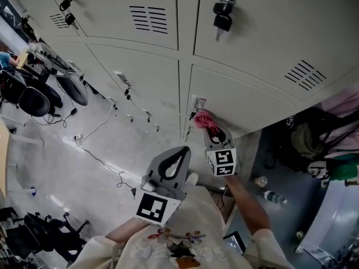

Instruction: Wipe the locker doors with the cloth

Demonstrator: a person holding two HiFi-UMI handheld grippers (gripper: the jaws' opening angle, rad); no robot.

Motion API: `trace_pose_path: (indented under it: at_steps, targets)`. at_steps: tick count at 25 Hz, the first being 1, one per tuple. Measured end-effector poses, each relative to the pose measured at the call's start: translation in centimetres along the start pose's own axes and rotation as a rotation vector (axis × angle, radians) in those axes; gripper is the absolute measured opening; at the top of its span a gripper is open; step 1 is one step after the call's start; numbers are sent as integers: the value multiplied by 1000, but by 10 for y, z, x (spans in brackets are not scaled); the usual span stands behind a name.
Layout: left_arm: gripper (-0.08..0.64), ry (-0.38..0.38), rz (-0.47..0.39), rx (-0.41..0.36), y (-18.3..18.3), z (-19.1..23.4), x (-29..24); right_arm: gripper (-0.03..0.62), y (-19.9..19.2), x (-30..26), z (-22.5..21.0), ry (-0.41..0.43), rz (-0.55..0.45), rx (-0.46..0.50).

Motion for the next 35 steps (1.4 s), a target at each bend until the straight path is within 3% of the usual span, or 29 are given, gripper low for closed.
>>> trace_pose_path:
  at_steps: [14,21,35]
  targets:
    - [6,61,6,-40,-51,19,-41,106,5,-9,-6,-41,10,-46]
    - [6,98,90,-13,-73,32,-68,106,6,-12,-4,-61,26,-64]
    - [5,49,111,26,-74,29,-89,107,4,-5,-12,-83,36,-72]
Point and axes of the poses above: the fingertips, and each gripper's own axes: x backward along the fingers, z to its left, y out of its top, the point moved 10 cm from there along x, backward along the fingers, and after that the axes turned 14 degrees about z, right-handed, at the moved point
